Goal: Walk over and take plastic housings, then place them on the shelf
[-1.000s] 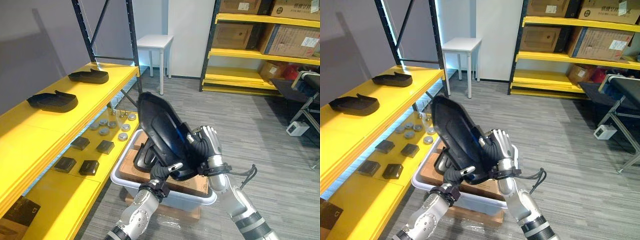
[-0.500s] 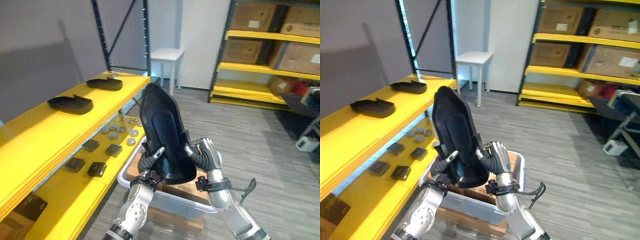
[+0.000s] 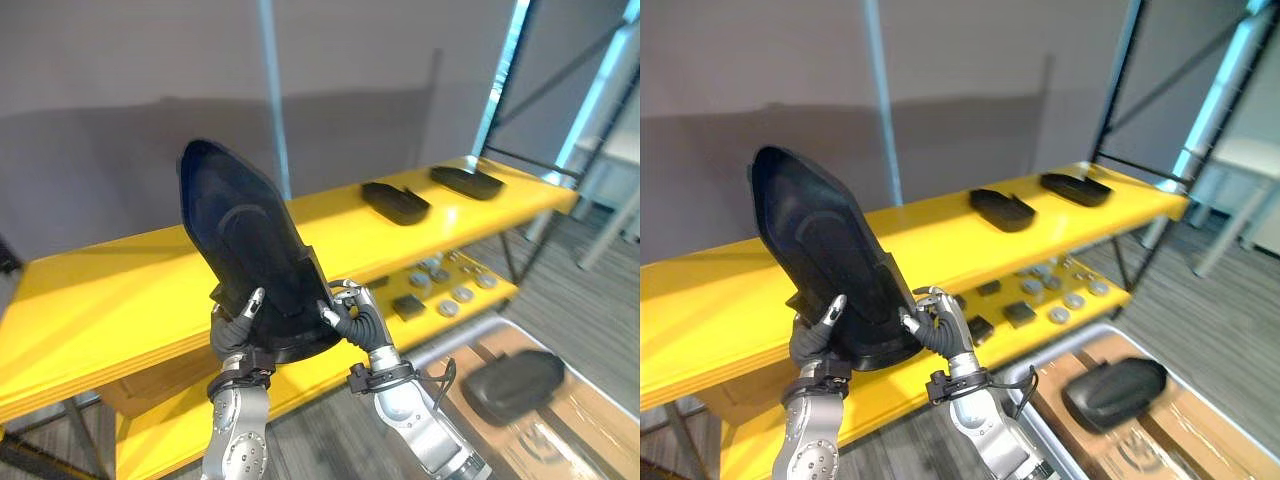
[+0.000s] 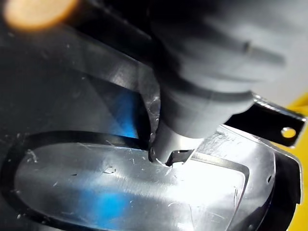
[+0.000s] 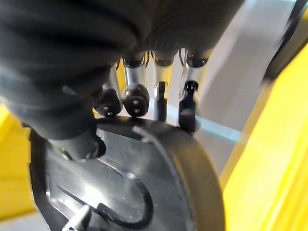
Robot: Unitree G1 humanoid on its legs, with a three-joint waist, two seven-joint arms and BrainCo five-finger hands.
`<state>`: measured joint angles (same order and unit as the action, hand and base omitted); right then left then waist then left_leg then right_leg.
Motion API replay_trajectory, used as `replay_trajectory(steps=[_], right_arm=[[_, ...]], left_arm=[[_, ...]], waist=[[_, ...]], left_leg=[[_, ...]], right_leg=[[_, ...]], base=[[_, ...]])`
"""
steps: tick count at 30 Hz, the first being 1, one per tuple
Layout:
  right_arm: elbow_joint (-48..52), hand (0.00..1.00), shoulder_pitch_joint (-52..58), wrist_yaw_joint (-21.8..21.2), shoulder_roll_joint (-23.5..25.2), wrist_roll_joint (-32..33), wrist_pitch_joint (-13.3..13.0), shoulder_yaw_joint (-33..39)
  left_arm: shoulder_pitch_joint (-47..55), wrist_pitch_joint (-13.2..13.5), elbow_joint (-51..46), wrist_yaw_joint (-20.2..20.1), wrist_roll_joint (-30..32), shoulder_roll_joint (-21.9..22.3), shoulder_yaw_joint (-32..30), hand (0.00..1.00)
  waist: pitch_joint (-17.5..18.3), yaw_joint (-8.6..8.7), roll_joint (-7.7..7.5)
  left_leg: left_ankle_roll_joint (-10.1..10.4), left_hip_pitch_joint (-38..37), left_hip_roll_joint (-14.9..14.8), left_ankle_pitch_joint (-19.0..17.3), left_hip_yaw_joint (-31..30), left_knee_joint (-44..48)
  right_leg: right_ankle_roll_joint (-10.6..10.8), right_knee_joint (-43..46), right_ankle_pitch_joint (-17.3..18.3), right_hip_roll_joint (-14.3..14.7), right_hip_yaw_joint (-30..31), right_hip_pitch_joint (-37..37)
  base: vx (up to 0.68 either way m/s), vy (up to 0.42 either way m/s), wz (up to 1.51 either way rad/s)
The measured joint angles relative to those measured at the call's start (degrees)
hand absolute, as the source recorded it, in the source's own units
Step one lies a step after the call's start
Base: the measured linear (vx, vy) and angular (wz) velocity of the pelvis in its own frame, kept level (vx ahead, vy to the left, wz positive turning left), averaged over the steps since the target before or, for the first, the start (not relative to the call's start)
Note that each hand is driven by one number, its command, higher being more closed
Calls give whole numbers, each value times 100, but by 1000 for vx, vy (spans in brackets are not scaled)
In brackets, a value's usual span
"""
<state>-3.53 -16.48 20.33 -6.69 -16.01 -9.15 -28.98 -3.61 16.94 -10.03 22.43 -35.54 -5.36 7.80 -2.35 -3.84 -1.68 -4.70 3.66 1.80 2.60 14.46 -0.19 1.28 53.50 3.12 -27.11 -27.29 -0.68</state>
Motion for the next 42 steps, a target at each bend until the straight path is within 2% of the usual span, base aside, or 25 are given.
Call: replay_trajectory(steps=[1, 2, 3, 4, 6, 7, 8, 10, 11, 12, 15, 18, 19, 20, 23, 26, 28, 33, 38, 42], right_arm=[[-49, 0, 198, -89, 94, 2, -5, 124], [-41, 0, 275, -123, 104, 7, -14, 159], [-23, 0, 400, -196, 85, 71, -22, 209], [10, 0, 458, -230, 74, 166, -24, 228], [267, 0, 857, -406, 94, 374, -60, 581], [378, 0, 974, -459, 91, 463, -65, 695], [689, 0, 1259, -517, 92, 611, -86, 1026], [1065, 0, 1568, -583, 88, 832, -101, 1506], [1201, 0, 1665, -661, 29, 971, -109, 1726], [1255, 0, 1749, -747, -45, 1154, -111, 1913], [1943, 0, 2135, -1006, -6, 1593, -116, 2346], [2481, 0, 2283, -1087, 65, 1805, -249, 2690], [2716, 0, 2412, -1088, 78, 1879, -340, 2915], [2832, 0, 2512, -1088, 77, 1913, -364, 3030], [2979, 0, 2913, -1104, 68, 2240, -438, 3191], [2895, 0, 3453, -1125, 54, 2249, -433, 3057], [2671, 0, 3757, -1208, 3, 2243, -411, 2820], [1965, 0, 4186, -1498, -200, 2024, -192, 1863], [1836, 0, 4194, -1604, -210, 1972, -157, 1419], [1751, 0, 4140, -1606, -210, 1972, -157, 1230]], left_arm=[[5, -3, -87, 10, 424, -25, -18, 100], [5, -9, -133, 33, 645, -22, -17, 100], [9, -18, -235, 86, 1064, -20, -4, 100], [4, -18, -274, 118, 1305, -25, -6, 100], [-19, -42, -277, 184, 2024, -86, -2, 100], [-21, -57, -263, 204, 2150, -121, -3, 100], [-50, -95, -204, 220, 2400, -194, 13, 100], [-87, -147, -111, 215, 2579, -324, -102, 100], [-97, -206, 34, 227, 2664, -386, -227, 100], [-130, -320, 185, 216, 2719, -415, -399, 100], [-522, -562, 627, 211, 2821, -456, -637, 100], [-1074, -733, 1146, 213, 2710, -445, -694, 100], [-1429, -786, 1412, 213, 2465, -432, -682, 100], [-1631, -813, 1550, 214, 2301, -432, -684, 100], [-2334, -831, 2009, 242, 1488, -455, -733, 100], [-2923, -825, 2276, 352, 744, -509, -761, 100], [-3234, -821, 2507, 401, 399, -607, -761, 100], [-4585, -898, 4035, 531, -271, -998, -572, 100], [-5558, -1152, 5298, 621, -385, -1386, -350, 100], [-6086, -1208, 5737, 711, -388, -1627, -272, 100]], waist=[[-44, 17, 30], [-54, 33, 28], [-66, 92, 27], [-71, 136, 21], [-65, 280, -24], [-67, 318, -29], [-84, 386, -62], [-121, 511, -289], [-154, 505, -333], [-158, 511, -265], [-154, 568, -271], [-170, 778, -247], [-181, 920, -230], [-198, 989, -205], [-262, 1146, -107], [-336, 1281, -6], [-375, 1282, 32], [-714, 1442, 60], [-1138, 1549, 38], [-1271, 1562, -40]], left_leg=[[-26, -172, 17, -87, -347, 7], [-29, -221, 28, -122, -490, 14], [-12, -297, 44, -153, -724, 19], [39, -307, 63, -149, -852, 32], [40, -328, 163, -131, -1220, 59], [40, -323, 193, -131, -1258, 62], [51, -333, 266, -139, -1319, 57], [116, -398, 464, -188, -1295, 63], [207, -477, 465, -294, -1232, 84], [311, -472, 277, -385, -1105, 160], [466, -472, -55, -550, -891, 187], [518, -480, -172, -583, -822, 186], [546, -480, -227, -600, -805, 167], [562, -482, -251, -610, -782, 158], [575, -455, -277, -618, -642, 125], [576, -323, -280, -619, -604, 88], [577, -270, -295, -618, -505, 63], [609, -50, -290, -591, -541, 47], [603, 45, -285, -537, -549, 51], [595, 276, -279, -486, -518, 50]], right_leg=[[69, 375, 351, 379, 587, -455], [88, 289, 478, 523, 722, -588], [172, -178, 672, 775, 902, -787], [208, -549, 710, 894, 1006, -876], [344, -2276, 764, 1418, 1916, -1124], [368, -2688, 749, 1522, 2166, -1140], [459, -3314, 645, 1616, 2559, -1135], [477, -3801, -260, 1566, 2736, -1109], [598, -3941, -292, 1569, 2696, -1007], [517, -4356, -456, 1742, 2707, -804], [335, -5334, -920, 2109, 2832, -440], [288, -5486, -970, 2229, 2836, -383], [276, -5511, -977, 2286, 2843, -389], [274, -5516, -979, 2313, 2857, -399], [252, -5531, -994, 2362, 2999, -491], [225, -5535, -1014, 2377, 3031, -651], [201, -5543, -1040, 2408, 3136, -742], [157, -5686, -1162, 2395, 3151, -926], [145, -5690, -1176, 2390, 3146, -1013], [112, -5697, -1211, 2389, 3168, -1253]], base=[[222, -31, 110], [203, -45, 132], [145, -40, 94], [176, -63, 117], [201, -114, 106], [197, -135, 100], [176, -128, 98], [201, -152, 71], [209, -158, -7], [197, -143, -33], [146, -98, -50], [89, -78, -18], [64, -53, -11], [58, -44, -15], [30, -14, -23], [0, 4, -11], [2, 5, -21], [-2, 3, -1], [18, 3, 0], [22, 11, -4]])
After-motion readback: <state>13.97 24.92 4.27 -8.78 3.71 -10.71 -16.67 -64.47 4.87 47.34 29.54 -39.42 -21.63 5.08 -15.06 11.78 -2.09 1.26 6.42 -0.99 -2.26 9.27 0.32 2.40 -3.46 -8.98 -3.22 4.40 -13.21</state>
